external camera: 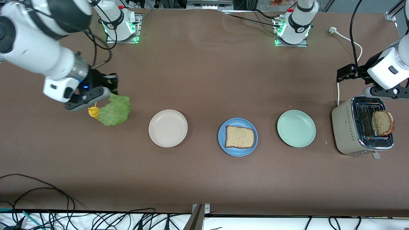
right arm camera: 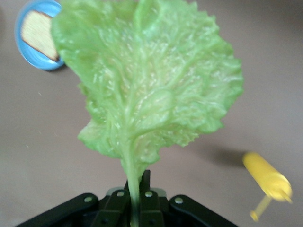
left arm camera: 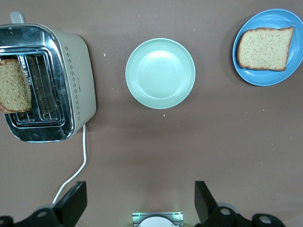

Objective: Make sandwich in blue plate with both arms
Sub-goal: 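Carry the lettuce over the bread on the blue plate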

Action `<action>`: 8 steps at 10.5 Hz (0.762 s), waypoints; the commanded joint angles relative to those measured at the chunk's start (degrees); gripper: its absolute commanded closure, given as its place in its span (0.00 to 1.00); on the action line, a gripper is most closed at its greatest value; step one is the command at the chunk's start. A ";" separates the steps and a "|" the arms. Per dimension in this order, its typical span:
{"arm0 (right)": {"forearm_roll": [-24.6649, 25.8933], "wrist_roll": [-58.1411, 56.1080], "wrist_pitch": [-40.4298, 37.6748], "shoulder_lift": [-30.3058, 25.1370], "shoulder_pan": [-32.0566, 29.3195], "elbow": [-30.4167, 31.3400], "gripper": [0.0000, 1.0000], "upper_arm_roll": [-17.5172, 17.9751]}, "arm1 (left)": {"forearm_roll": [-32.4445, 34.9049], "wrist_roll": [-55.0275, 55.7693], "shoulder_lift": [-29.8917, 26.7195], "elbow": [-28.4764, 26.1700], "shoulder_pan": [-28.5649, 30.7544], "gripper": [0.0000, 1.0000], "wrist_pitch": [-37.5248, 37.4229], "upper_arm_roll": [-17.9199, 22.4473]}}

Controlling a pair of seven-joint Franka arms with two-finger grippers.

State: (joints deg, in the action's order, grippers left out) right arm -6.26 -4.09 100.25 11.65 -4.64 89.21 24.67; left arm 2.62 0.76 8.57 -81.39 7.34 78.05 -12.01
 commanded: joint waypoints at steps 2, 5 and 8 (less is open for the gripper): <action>6.57 7.05 17.39 7.84 11.38 -1.76 1.00 1.25 | 0.99 0.55 0.04 3.16 0.48 0.00 -0.44 -0.47; 14.93 16.02 28.65 15.14 19.12 -3.51 1.00 1.08 | 0.72 4.31 -1.44 0.37 0.74 0.00 0.26 -1.26; 23.20 26.30 33.17 22.00 24.93 -7.72 1.00 0.90 | 0.63 5.21 -14.61 -19.31 1.01 0.00 15.10 -1.35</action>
State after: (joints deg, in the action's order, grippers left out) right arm 11.63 15.92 132.45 27.88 16.58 87.86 25.96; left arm 2.62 4.84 5.47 -85.46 7.48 84.97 -12.72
